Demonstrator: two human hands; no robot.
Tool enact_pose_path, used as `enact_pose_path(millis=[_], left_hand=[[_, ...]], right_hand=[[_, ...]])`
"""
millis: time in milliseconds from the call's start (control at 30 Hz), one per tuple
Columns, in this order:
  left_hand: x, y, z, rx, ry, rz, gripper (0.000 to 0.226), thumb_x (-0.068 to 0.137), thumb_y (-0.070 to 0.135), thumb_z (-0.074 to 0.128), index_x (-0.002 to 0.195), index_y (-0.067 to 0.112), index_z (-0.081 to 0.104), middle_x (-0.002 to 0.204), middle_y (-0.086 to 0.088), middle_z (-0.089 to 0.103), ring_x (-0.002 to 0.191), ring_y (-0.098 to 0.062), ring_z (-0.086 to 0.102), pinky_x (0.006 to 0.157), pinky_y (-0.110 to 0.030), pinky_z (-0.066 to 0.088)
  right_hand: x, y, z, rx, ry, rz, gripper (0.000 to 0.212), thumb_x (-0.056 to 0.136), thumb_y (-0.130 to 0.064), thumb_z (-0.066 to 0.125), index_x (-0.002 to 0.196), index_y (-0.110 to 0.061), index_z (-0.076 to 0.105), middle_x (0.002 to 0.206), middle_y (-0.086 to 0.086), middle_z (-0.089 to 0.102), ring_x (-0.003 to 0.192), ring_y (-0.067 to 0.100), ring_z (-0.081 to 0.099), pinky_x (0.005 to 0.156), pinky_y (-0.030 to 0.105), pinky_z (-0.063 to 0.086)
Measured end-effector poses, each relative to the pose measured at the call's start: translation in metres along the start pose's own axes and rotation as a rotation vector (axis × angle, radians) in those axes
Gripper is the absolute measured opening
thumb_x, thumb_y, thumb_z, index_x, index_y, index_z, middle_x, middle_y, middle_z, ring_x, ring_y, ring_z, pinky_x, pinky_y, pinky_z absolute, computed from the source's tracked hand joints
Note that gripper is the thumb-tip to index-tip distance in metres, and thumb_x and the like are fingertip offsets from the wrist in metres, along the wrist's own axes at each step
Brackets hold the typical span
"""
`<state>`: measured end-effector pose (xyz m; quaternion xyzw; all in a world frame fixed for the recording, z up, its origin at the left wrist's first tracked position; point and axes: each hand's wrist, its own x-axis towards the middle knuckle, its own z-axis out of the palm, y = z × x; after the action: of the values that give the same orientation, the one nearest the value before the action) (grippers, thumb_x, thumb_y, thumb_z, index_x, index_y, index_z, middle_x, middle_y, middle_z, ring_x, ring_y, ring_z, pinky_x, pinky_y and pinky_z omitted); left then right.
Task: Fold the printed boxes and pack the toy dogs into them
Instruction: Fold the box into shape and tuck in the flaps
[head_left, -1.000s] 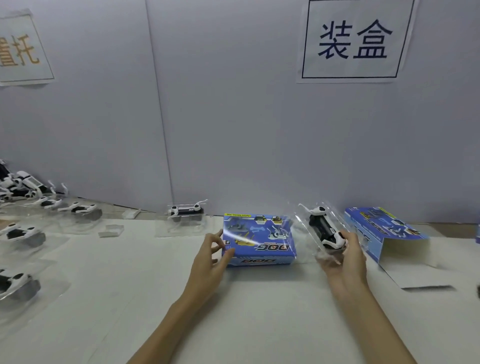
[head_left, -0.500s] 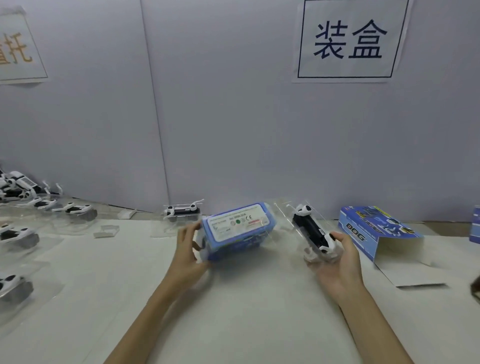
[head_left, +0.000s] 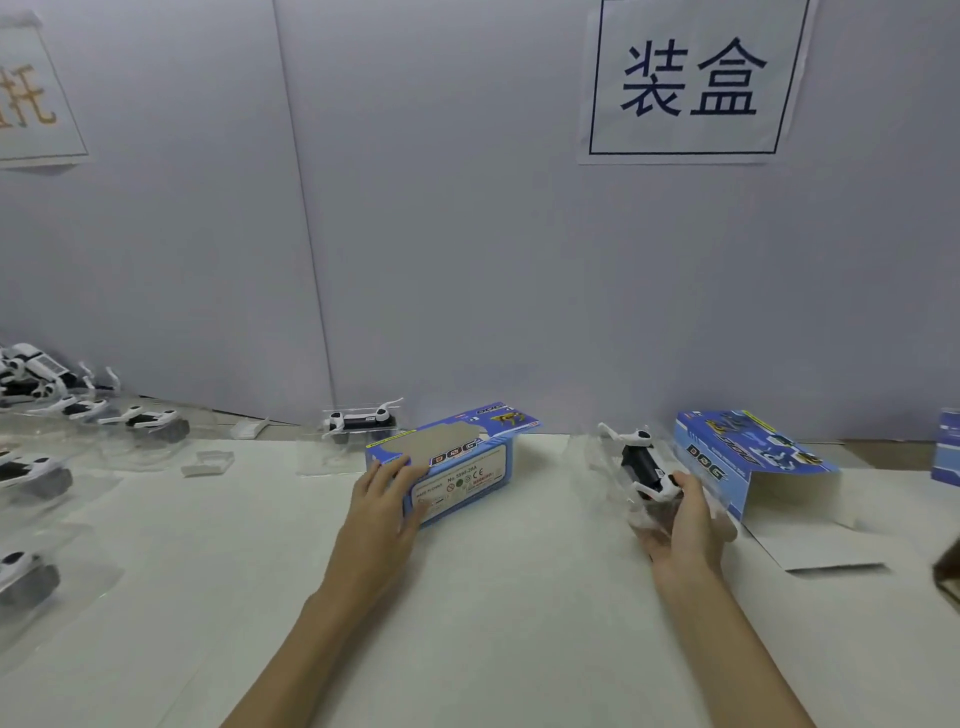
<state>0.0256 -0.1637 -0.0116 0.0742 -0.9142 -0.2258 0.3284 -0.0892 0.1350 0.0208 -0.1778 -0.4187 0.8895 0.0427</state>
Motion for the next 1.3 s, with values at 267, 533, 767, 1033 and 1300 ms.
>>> enact_pose_path(millis=[267,533,767,1033,1300], left_hand=[[0.006,-0.026,-0.029,-0.262,0.15,-0.108,0.031,0.097,-0.018,0.048,0.106,0.01,0.056,0.132,-0.003,0.063,0.108,-0.017,0.061,0.071,-0.002,0.044],[0.007,-0.044,-0.031,-0.427,0.158,-0.209,0.019,0.105,-0.005,0.047,0.109,0.012,0.056,0.132,0.011,0.062,0.122,-0.018,0.057,0.075,-0.011,0.049],[0.003,-0.061,-0.038,-0.582,0.094,-0.233,0.016,0.108,0.004,0.047,0.114,0.015,0.056,0.144,0.009,0.058,0.133,-0.018,0.054,0.084,-0.037,0.058],[0.004,-0.055,-0.037,-0.753,0.023,-0.284,0.02,0.11,0.013,0.048,0.122,0.021,0.062,0.14,0.008,0.06,0.127,-0.021,0.059,0.088,-0.035,0.058],[0.002,-0.041,-0.024,-0.503,0.063,-0.152,0.037,0.097,0.044,0.052,0.132,0.035,0.061,0.139,0.007,0.043,0.126,0.018,0.04,0.086,-0.001,0.044]], right_hand=[[-0.003,0.005,0.003,-0.148,-0.048,0.016,0.066,0.084,-0.022,0.072,0.138,-0.013,0.034,0.093,0.019,0.066,0.054,0.027,0.053,0.042,0.026,0.044],[-0.009,0.017,0.008,-0.113,-0.05,0.096,0.072,0.083,-0.018,0.077,0.142,-0.005,0.038,0.106,0.025,0.065,0.06,0.03,0.058,0.048,0.032,0.05],[-0.023,0.013,0.011,-0.151,-0.257,0.146,0.064,0.09,-0.02,0.075,0.144,-0.006,0.044,0.109,0.025,0.066,0.076,0.031,0.061,0.057,0.035,0.054],[-0.034,0.023,0.018,-0.295,-0.567,0.236,0.048,0.086,-0.027,0.071,0.132,-0.017,0.06,0.125,0.023,0.068,0.096,0.035,0.061,0.105,0.067,0.047],[-0.03,0.007,0.008,-0.314,-0.72,0.321,0.034,0.081,-0.028,0.074,0.114,-0.021,0.071,0.094,0.008,0.076,0.062,0.029,0.07,0.055,0.04,0.06]])
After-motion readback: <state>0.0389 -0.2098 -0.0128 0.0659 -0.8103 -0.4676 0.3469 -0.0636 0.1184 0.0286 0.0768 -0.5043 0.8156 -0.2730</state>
